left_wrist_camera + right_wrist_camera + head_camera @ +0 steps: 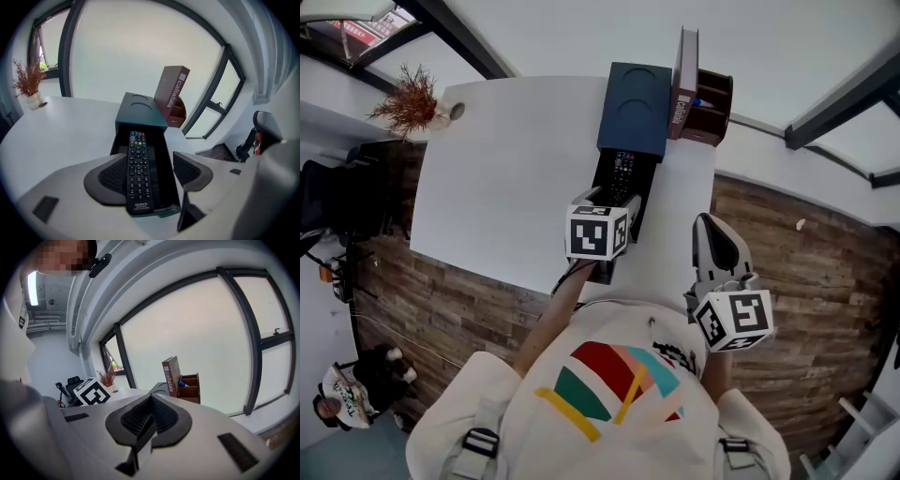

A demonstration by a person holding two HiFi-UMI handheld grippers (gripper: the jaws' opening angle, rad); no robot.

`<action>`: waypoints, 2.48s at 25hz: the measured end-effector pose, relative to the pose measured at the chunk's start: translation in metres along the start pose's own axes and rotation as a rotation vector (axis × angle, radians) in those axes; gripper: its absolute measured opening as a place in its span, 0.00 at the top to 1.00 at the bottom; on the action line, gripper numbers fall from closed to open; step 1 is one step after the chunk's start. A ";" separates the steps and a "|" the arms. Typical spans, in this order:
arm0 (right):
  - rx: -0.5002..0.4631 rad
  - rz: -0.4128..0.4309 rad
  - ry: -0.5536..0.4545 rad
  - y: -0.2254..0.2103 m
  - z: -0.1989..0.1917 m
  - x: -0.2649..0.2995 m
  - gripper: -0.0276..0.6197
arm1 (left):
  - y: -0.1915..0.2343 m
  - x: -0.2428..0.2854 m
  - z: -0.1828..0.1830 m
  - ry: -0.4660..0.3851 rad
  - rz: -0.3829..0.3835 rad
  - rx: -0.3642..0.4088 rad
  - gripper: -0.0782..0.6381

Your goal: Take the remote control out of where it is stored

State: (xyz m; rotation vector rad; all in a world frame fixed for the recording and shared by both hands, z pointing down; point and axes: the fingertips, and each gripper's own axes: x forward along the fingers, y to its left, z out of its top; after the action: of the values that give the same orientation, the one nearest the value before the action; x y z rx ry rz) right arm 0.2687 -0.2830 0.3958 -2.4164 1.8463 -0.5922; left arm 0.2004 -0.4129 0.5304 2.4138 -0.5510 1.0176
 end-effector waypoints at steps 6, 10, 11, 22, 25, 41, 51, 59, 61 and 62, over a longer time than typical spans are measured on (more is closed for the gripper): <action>-0.006 0.062 0.074 0.016 -0.013 0.015 0.97 | 0.009 0.018 -0.016 0.096 0.003 -0.041 0.47; -0.001 0.129 0.115 0.025 -0.013 0.024 0.97 | 0.016 0.033 -0.024 0.155 0.024 -0.081 0.47; 0.000 0.133 0.120 0.025 -0.014 0.026 0.97 | 0.017 0.034 -0.025 0.163 0.026 -0.081 0.47; 0.127 0.130 0.241 0.024 -0.057 0.064 0.97 | 0.022 0.070 -0.038 0.254 0.167 0.103 0.48; 0.164 0.123 0.289 0.020 -0.078 0.067 0.97 | 0.024 0.071 -0.035 0.240 0.162 0.082 0.48; 0.157 0.156 0.321 0.021 -0.075 0.087 0.97 | 0.029 0.069 -0.035 0.232 0.152 0.019 0.53; 0.111 0.077 0.259 0.014 -0.061 0.048 0.97 | 0.023 0.061 -0.028 0.214 0.048 -0.031 0.53; 0.157 0.048 0.240 0.015 -0.057 0.026 0.97 | 0.007 0.014 -0.009 0.137 0.009 0.027 0.53; 0.100 0.060 0.246 0.023 -0.054 0.024 0.97 | 0.000 0.002 -0.011 0.101 -0.018 -0.003 0.53; 0.065 0.070 0.244 0.027 -0.051 0.024 0.97 | -0.003 -0.003 -0.009 0.073 -0.034 -0.025 0.53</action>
State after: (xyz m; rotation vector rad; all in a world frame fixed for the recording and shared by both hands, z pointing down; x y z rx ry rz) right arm 0.2323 -0.3031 0.4424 -2.3166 1.9542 -0.9633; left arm 0.1948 -0.4051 0.5329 2.3464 -0.4930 1.0732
